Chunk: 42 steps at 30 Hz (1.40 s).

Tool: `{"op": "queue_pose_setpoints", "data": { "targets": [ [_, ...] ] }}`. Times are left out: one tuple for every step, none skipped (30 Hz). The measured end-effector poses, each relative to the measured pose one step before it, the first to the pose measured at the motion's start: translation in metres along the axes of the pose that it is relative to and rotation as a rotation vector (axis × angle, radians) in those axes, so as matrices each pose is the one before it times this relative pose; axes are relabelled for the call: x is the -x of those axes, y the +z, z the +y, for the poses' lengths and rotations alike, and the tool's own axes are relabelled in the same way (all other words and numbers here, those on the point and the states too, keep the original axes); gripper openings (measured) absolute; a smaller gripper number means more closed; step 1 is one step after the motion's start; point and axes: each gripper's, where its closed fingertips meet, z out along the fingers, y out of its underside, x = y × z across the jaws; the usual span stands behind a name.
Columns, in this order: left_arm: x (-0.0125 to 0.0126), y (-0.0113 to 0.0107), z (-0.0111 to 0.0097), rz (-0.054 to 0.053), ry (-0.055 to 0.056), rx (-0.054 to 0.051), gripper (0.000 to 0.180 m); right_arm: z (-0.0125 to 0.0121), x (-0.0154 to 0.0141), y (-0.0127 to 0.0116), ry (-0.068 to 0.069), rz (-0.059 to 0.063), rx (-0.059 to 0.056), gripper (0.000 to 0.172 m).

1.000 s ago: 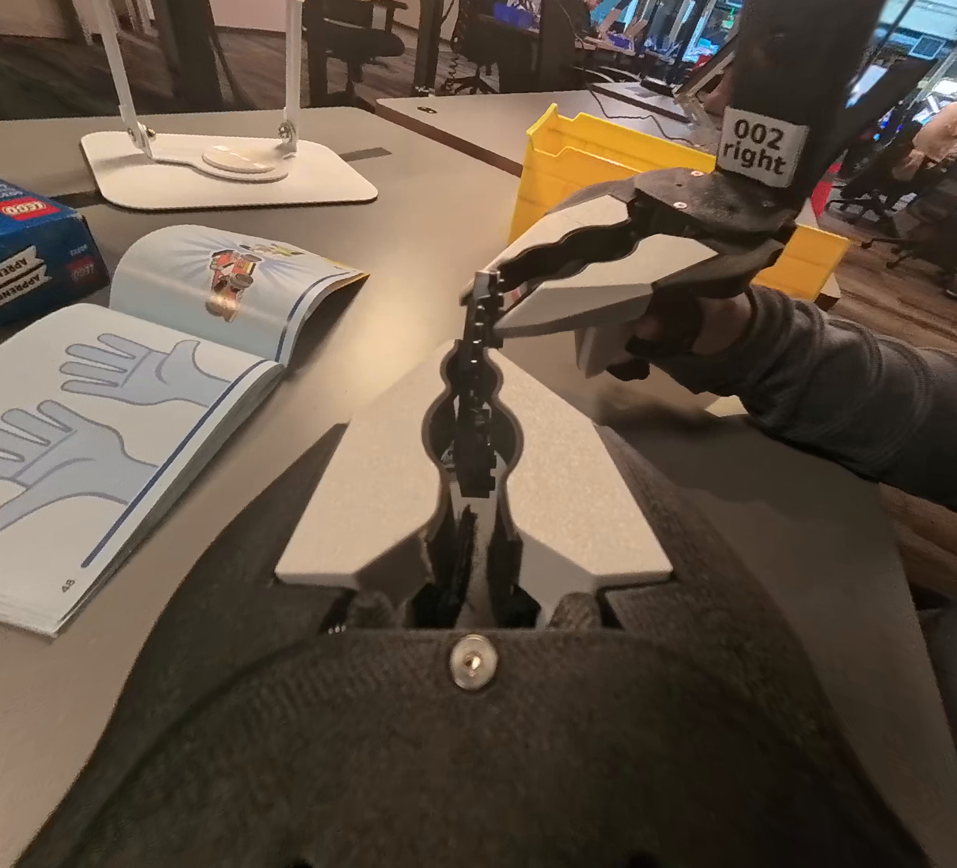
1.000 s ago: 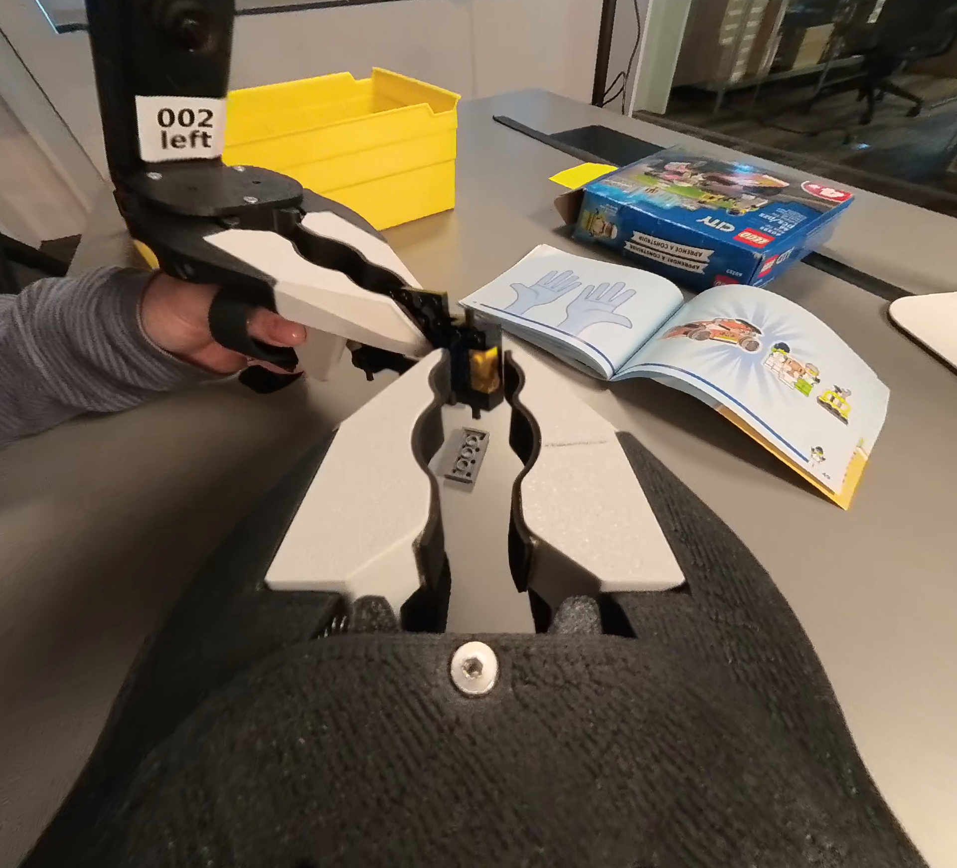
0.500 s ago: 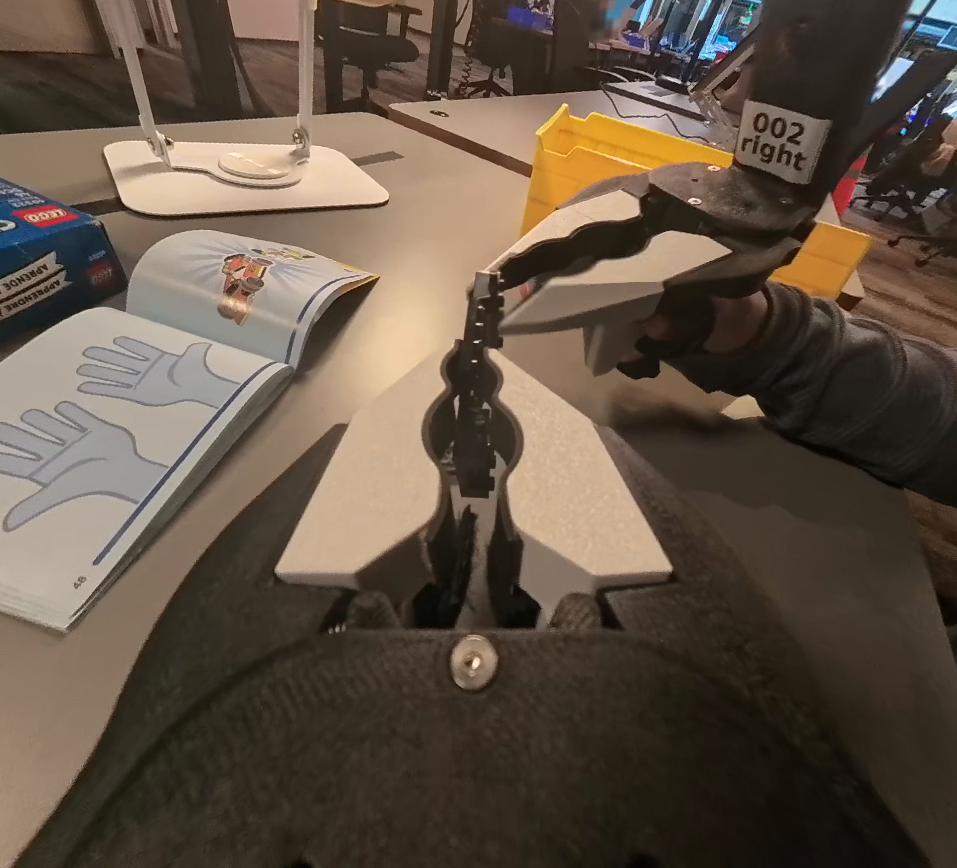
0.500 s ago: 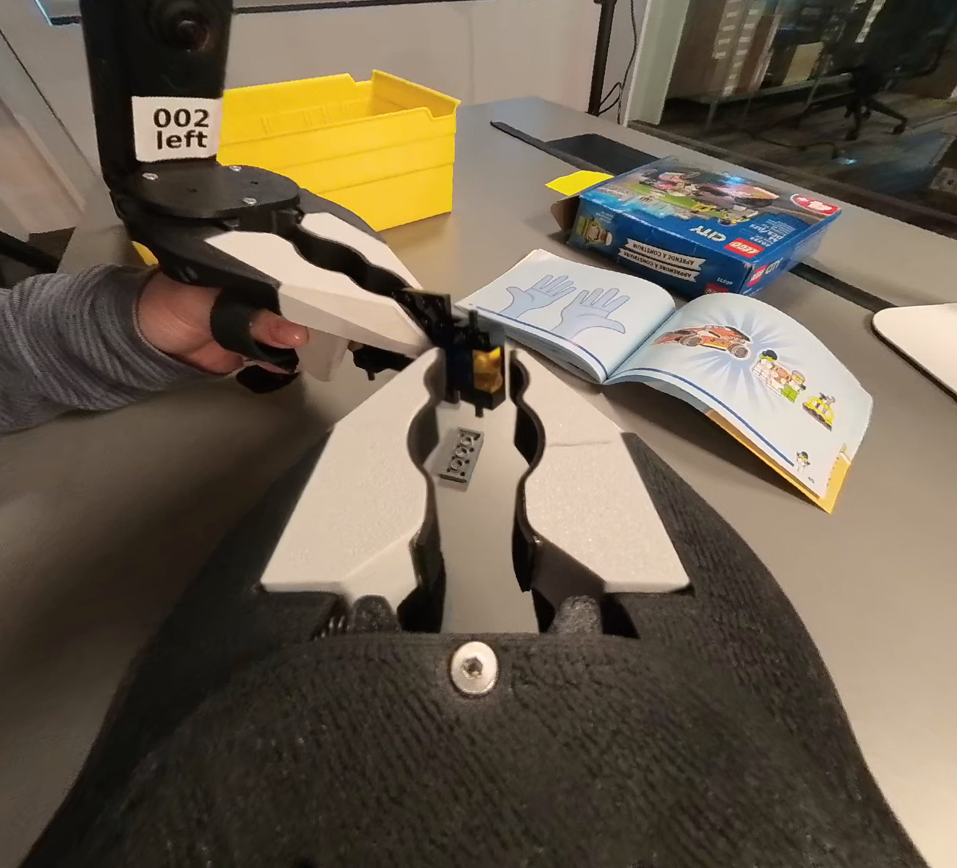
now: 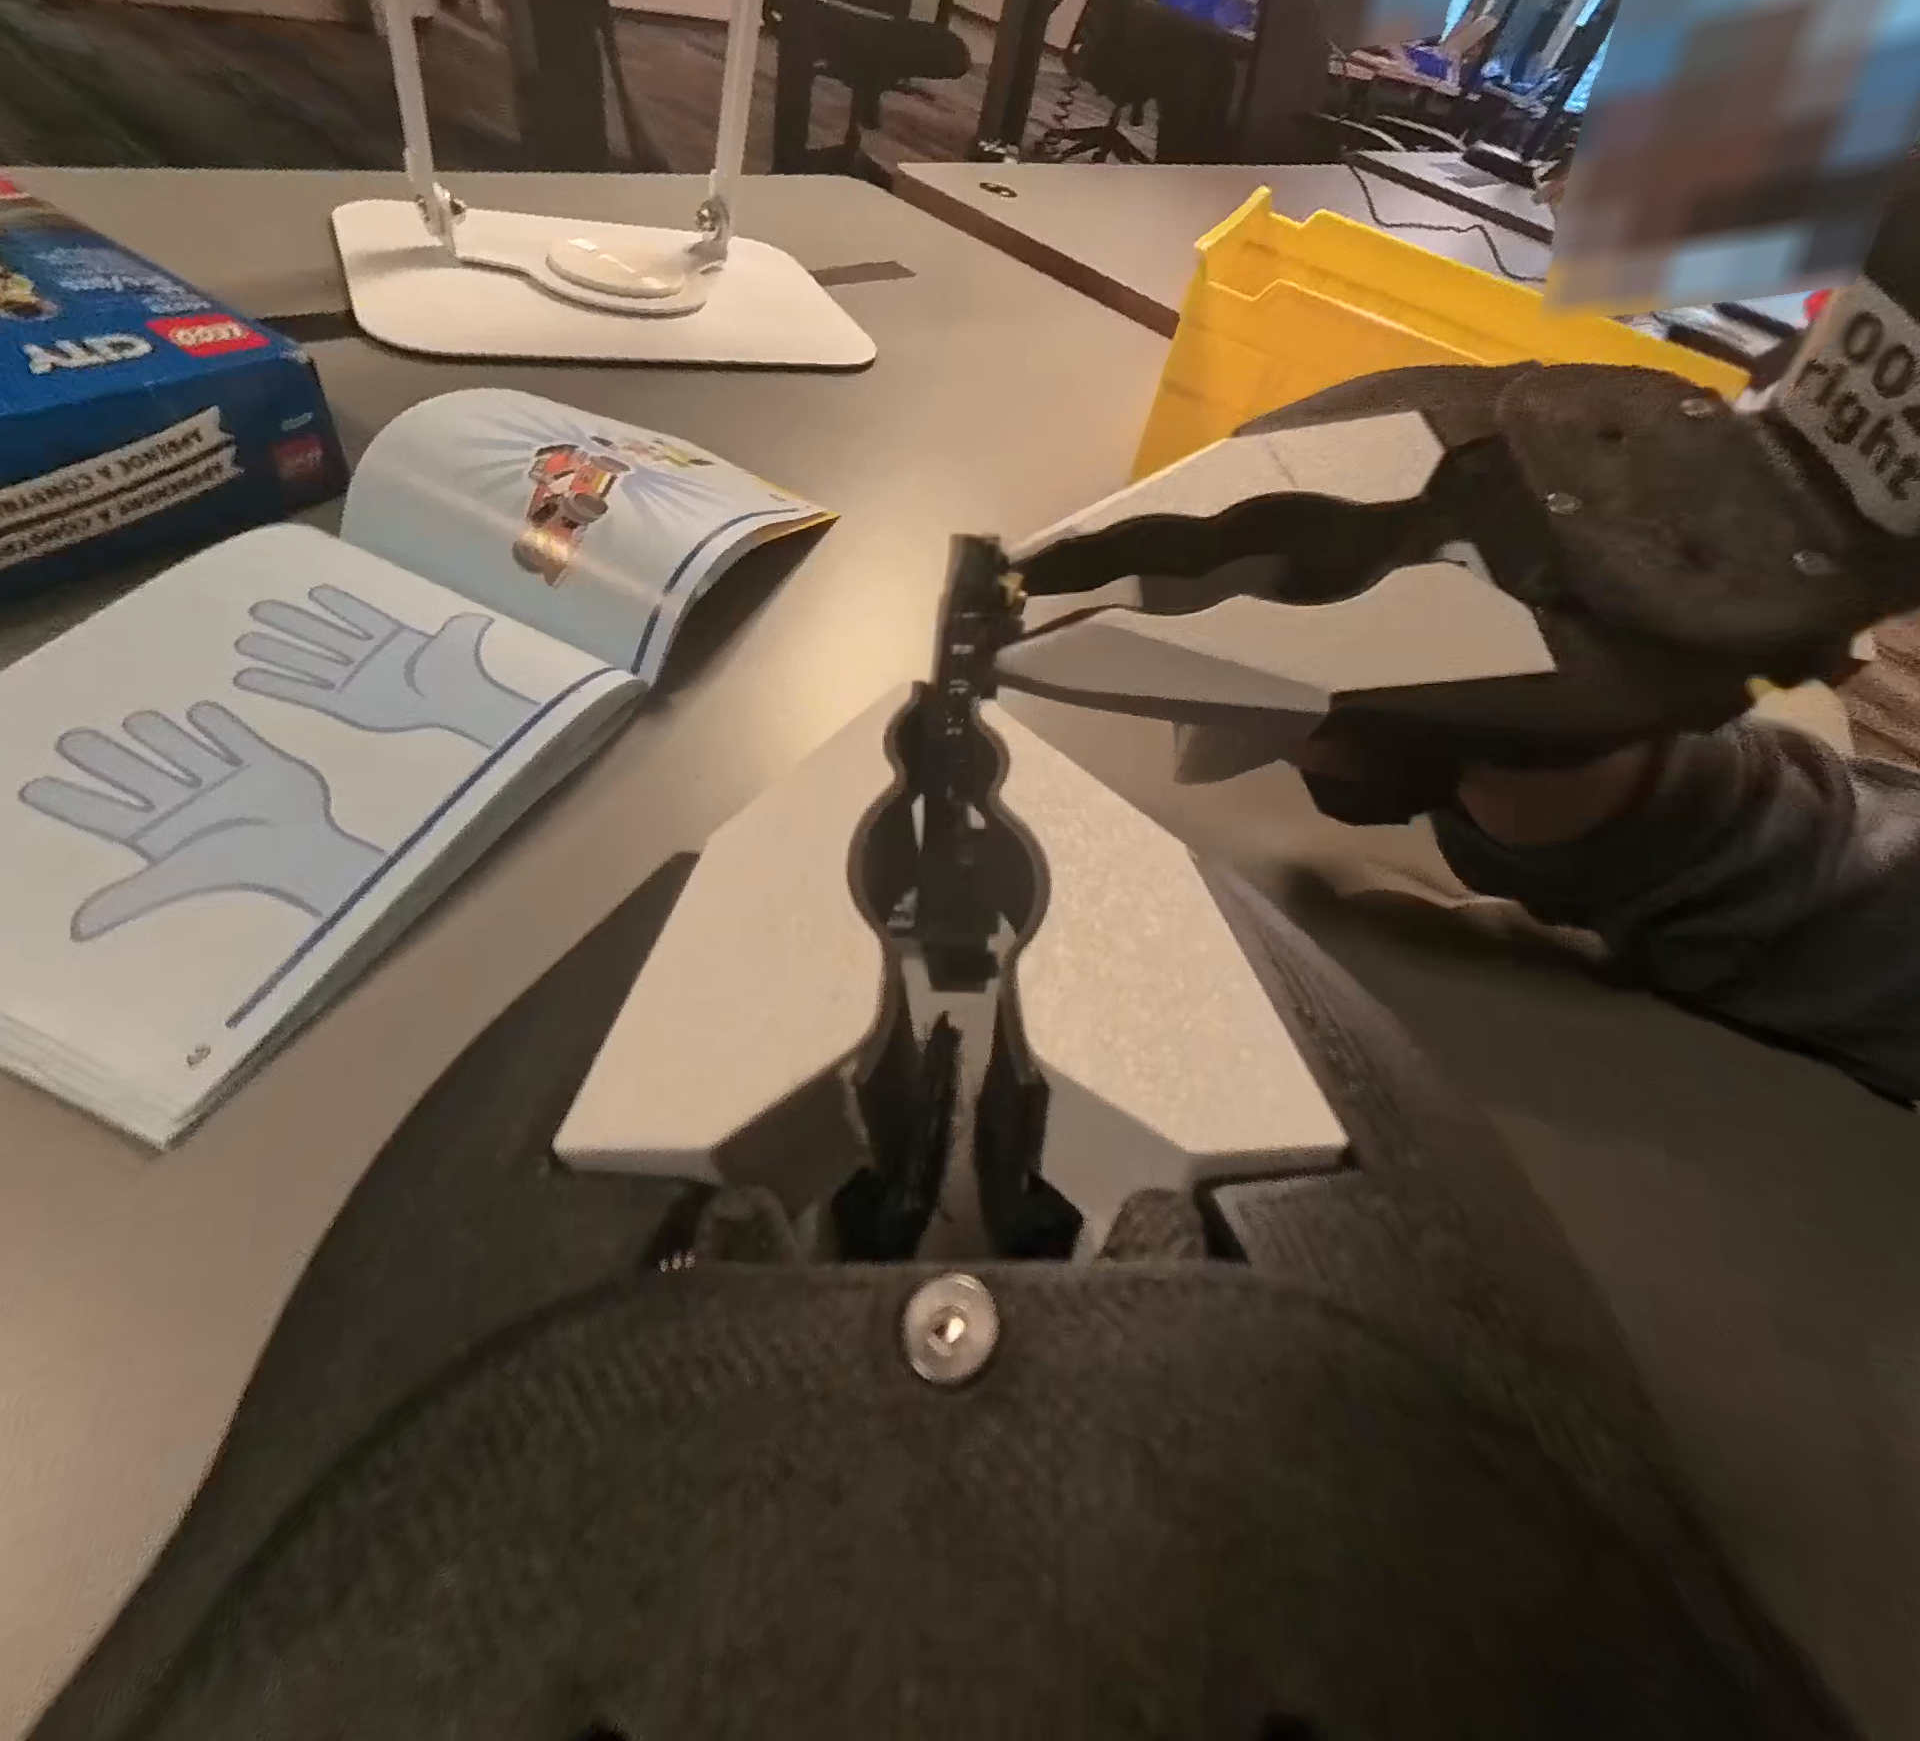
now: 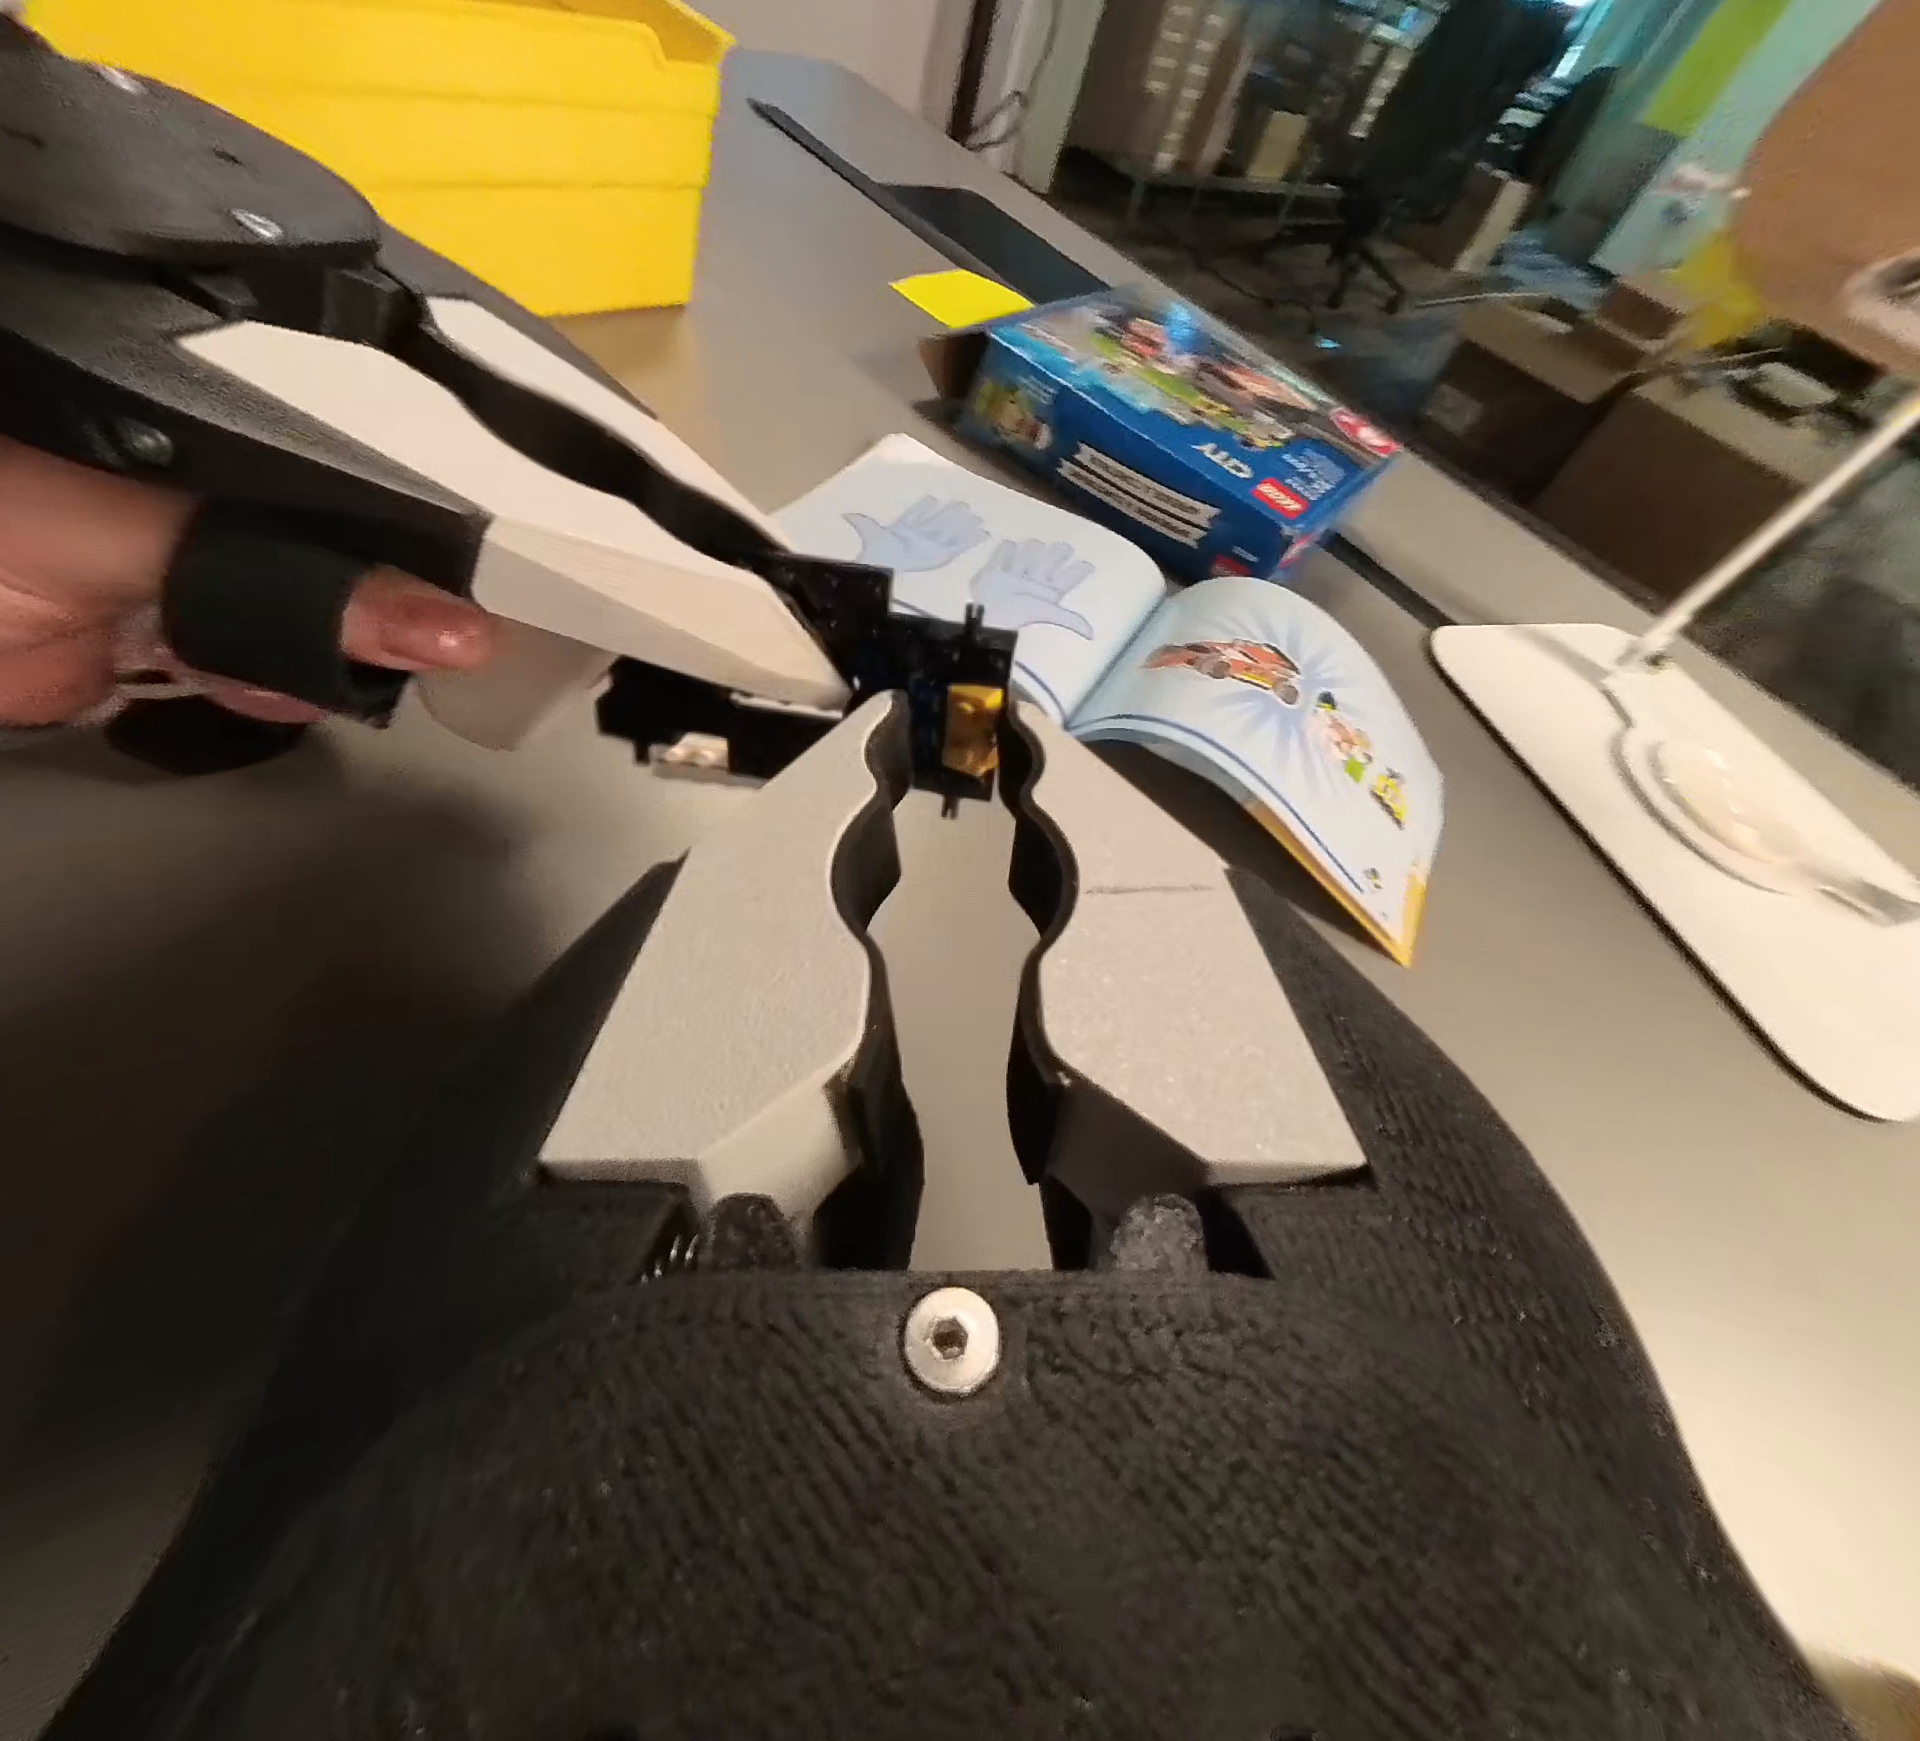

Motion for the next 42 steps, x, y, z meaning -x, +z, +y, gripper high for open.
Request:
{"op": "queue_pose_setpoints", "data": {
  "targets": [
    [0.00119, 0.00164, 0.00137, -0.0205, -0.0178, 0.0051, 0.002, 0.00068, -0.00104, 0.00121, -0.0402, 0.0407, 0.0147, 0.015],
    [0.00124, 0.00097, 0.00011, -0.0184, -0.0047, -0.0026, 0.002, 0.00021, -0.00054, 0.00079, -0.0381, 0.0295, 0.0093, 0.015],
    [0.00100, 0.00027, 0.00016, -0.0104, -0.0043, 0.0024, 0.002, 0.00053, -0.00004, 0.00068, -0.0064, 0.0153, 0.0073, 0.015],
    [0.00072, 0.00037, 0.00047, -0.0075, -0.0096, 0.0019, 0.002, 0.00077, 0.00004, 0.00066, 0.0019, 0.0061, 0.0070, 0.015],
    [0.00059, 0.00051, 0.00086, -0.0057, -0.0081, 0.0021, 0.002, 0.00077, -0.00010, 0.00045, -0.0086, 0.0070, 0.0043, 0.015],
    [0.00028, 0.00069, 0.00012, -0.0050, -0.0118, -0.0009, 0.003, -0.00009, -0.00067, 0.00011, -0.0326, 0.0210, 0.0012, 0.014],
    [0.00067, 0.00067, -0.00037, -0.0083, -0.0130, -0.0032, 0.003, -0.00051, -0.00061, 0.00010, -0.0477, 0.0258, 0.0032, 0.014],
    [0.00316, 0.00041, 0.00011, -0.0194, -0.0073, -0.0003, 0.003, 0.00022, -0.00185, -0.00001, -0.0501, 0.0349, 0.0088, 0.014],
    [0.00724, -0.00020, 0.00174, -0.0374, 0.0060, 0.0104, 0.003, 0.00114, -0.00275, -0.00024, -0.0677, 0.0358, 0.0140, 0.014],
    [0.00653, -0.00122, -0.00034, -0.0215, -0.0119, -0.0051, 0.003, -0.00118, 0.00035, -0.00073, -0.0390, 0.0061, -0.0099, 0.014],
    [0.00309, -0.00150, -0.00177, 0.0096, -0.0364, -0.0145, 0.003, 0.00024, 0.00311, -0.00048, 0.0044, -0.0256, -0.0041, 0.014],
    [0.00412, -0.00102, -0.00001, 0.0040, -0.0397, -0.0037, 0.002, 0.00449, 0.00487, 0.00105, 0.0314, -0.0535, 0.0196, 0.014],
    [0.00311, -0.00037, 0.00095, 0.0064, -0.0296, 0.0033, 0.003, 0.00759, 0.00682, 0.00223, 0.0559, -0.0813, 0.0324, 0.015],
    [-0.00035, -0.00066, -0.00113, 0.0228, -0.0245, -0.0071, 0.003, 0.00942, 0.00041, 0.00157, 0.0768, -0.0492, 0.0406, 0.015],
    [0.00005, -0.00088, -0.00124, 0.0124, -0.0130, -0.0080, 0.002, 0.00633, -0.00080, -0.00030, 0.0639, -0.0478, 0.0232, 0.015],
    [-0.00127, -0.00054, -0.00038, 0.0179, -0.0051, 0.0000, 0.003, 0.00516, -0.00108, -0.00081, 0.0660, -0.0464, 0.0210, 0.015],
    [-0.00317, -0.00025, -0.00016, 0.0293, -0.0039, 0.0012, 0.002, 0.00526, -0.00099, -0.00032, 0.0708, -0.0435, 0.0242, 0.016],
    [-0.00240, -0.00011, -0.00001, 0.0239, -0.0087, 0.0015, 0.002, 0.00600, 0.00028, 0.00056, 0.0639, -0.0438, 0.0287, 0.016],
    [-0.00081, 0.00017, 0.00064, 0.0146, -0.0091, 0.0050, 0.002, 0.00645, -0.00016, 0.00127, 0.0525, -0.0322, 0.0294, 0.022],
    [-0.00248, 0.00022, 0.00036, 0.0251, -0.0065, 0.0043, 0.002, 0.00628, -0.00089, 0.00212, 0.0383, -0.0197, 0.0300, 0.035],
    [-0.00304, -0.00007, -0.00063, 0.0271, -0.0067, -0.0016, 0.002, 0.00478, -0.00081, 0.00217, 0.0183, -0.0127, 0.0248, 0.046],
    [-0.00044, -0.00033, -0.00059, 0.0079, -0.0075, -0.0010, 0.002, 0.00198, -0.00110, 0.00114, 0.0040, -0.0019, 0.0078, 0.053],
    [-0.00037, -0.00044, -0.00002, 0.0074, -0.0003, 0.0022, 0.002, -0.00104, 0.00031, -0.00001, -0.0022, -0.0062, -0.0090, 0.055],
    [-0.00208, -0.00039, 0.00039, 0.0183, 0.0041, 0.0070, 0.002, -0.00435, 0.00331, -0.00117, 0.0009, -0.0228, -0.0277, 0.055],
    [-0.00191, -0.00066, -0.00013, 0.0172, 0.0035, 0.0036, 0.002, -0.00723, 0.00519, -0.00219, 0.0104, -0.0377, -0.0440, 0.055],
    [-0.00112, -0.00078, -0.00070, 0.0116, 0.0000, -0.0018, 0.002, -0.00830, 0.00493, -0.00292, 0.0262, -0.0412, -0.0507, 0.055],
    [-0.00339, -0.00083, -0.00084, 0.0285, -0.0013, -0.0020, 0.002, -0.00899, 0.00636, -0.00336, 0.0366, -0.0569, -0.0572, 0.054],
    [-0.00556, -0.00079, -0.00113, 0.0428, -0.0049, -0.0026, 0.003, -0.00968, 0.00753, -0.00353, 0.0466, -0.0701, -0.0626, 0.052],
    [-0.00460, -0.00062, -0.00116, 0.0358, -0.0086, -0.0040, 0.002, -0.00988, 0.00727, -0.00382, 0.0586, -0.0733, -0.0634, 0.050],
    [-0.00459, -0.00015, -0.00025, 0.0363, -0.0085, 0.0005, 0.003, -0.00877, 0.00800, -0.00367, 0.0620, -0.0806, -0.0569, 0.047],
    [-0.00576, 0.00028, 0.00063, 0.0433, -0.0091, 0.0062, 0.003, -0.00599, 0.00734, -0.00286, 0.0613, -0.0770, -0.0402, 0.041],
    [-0.00636, 0.00085, 0.00072, 0.0470, -0.0121, 0.0044, 0.002, -0.00308, 0.00583, -0.00189, 0.0530, -0.0650, -0.0212, 0.036],
    [-0.00538, 0.00102, 0.00000, 0.0404, -0.0165, -0.0018, 0.003, -0.00160, 0.00559, -0.00093, 0.0381, -0.0589, -0.0127, 0.032],
    [-0.00410, 0.00122, 0.00054, 0.0324, -0.0163, -0.0008, 0.003, -0.00106, 0.00433, -0.00025, 0.0282, -0.0433, -0.0106, 0.028],
    [-0.00295, 0.00124, 0.00093, 0.0253, -0.0139, 0.0028, 0.003, -0.00059, 0.00178, -0.00006, 0.0183, -0.0218, -0.0084, 0.022],
    [-0.00202, 0.00093, 0.00041, 0.0186, -0.0120, -0.0001, 0.003, 0.00044, 0.00032, 0.00018, 0.0069, -0.0087, -0.0019, 0.018],
    [-0.00134, 0.00050, -0.00014, 0.0134, -0.0101, -0.0041, 0.003, 0.00087, 0.00002, 0.00015, 0.0026, -0.0045, 0.0033, 0.013],
    [-0.00124, 0.00023, -0.00058, 0.0108, -0.0093, -0.0053, 0.003, -0.00065, 0.00037, -0.00011, 0.0054, -0.0054, -0.0049, 0.012],
    [-0.00087, 0.00010, -0.00108, 0.0055, -0.0033, -0.0068, 0.003, -0.00127, 0.00113, -0.00022, 0.0105, -0.0103, -0.0084, 0.012],
    [-0.00093, -0.00037, -0.00135, 0.0049, -0.0006, -0.0068, 0.007, -0.00234, 0.00049, -0.00060, 0.0101, -0.0066, -0.0160, 0.011],
    [-0.00031, -0.00068, -0.00076, 0.0029, -0.0030, 0.0002, 0.017, -0.00297, -0.00037, -0.00133, 0.0091, -0.0023, -0.0205, 0.011],
    [-0.00066, -0.00103, 0.00033, 0.0086, -0.0043, 0.0074, 0.019, -0.00232, -0.00053, -0.00155, 0.0081, -0.0033, -0.0141, 0.011]
  ]
}}
